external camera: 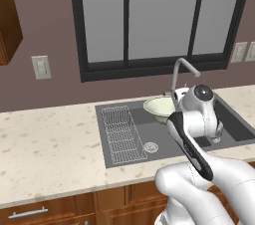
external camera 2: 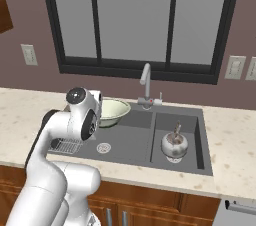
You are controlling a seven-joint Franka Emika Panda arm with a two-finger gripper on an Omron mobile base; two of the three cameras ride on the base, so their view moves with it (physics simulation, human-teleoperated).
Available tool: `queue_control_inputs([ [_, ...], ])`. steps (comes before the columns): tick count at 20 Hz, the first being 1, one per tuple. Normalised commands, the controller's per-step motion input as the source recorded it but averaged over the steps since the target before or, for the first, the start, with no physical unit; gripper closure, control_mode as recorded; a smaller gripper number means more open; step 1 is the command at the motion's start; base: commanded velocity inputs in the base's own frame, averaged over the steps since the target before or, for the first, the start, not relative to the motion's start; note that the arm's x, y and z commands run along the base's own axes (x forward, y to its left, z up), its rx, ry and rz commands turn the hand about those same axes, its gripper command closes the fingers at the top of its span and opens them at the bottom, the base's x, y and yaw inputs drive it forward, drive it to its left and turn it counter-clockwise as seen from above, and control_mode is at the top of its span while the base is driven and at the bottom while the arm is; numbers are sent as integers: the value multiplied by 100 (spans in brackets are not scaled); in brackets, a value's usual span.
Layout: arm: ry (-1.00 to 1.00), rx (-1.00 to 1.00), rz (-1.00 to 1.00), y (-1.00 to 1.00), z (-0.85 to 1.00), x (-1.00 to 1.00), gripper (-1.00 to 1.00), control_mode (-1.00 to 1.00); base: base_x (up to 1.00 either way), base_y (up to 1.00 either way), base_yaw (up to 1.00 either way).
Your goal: Place the bowl in the left basin and the kettle in the right basin of the sink.
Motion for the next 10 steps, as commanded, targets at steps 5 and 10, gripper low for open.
queue_control_inputs([
  [5, 0, 0, 0, 0, -43, 43, 100, -100, 0, 0, 0],
  [10, 0, 0, 0, 0, -44, 43, 100, -100, 0, 0, 0],
])
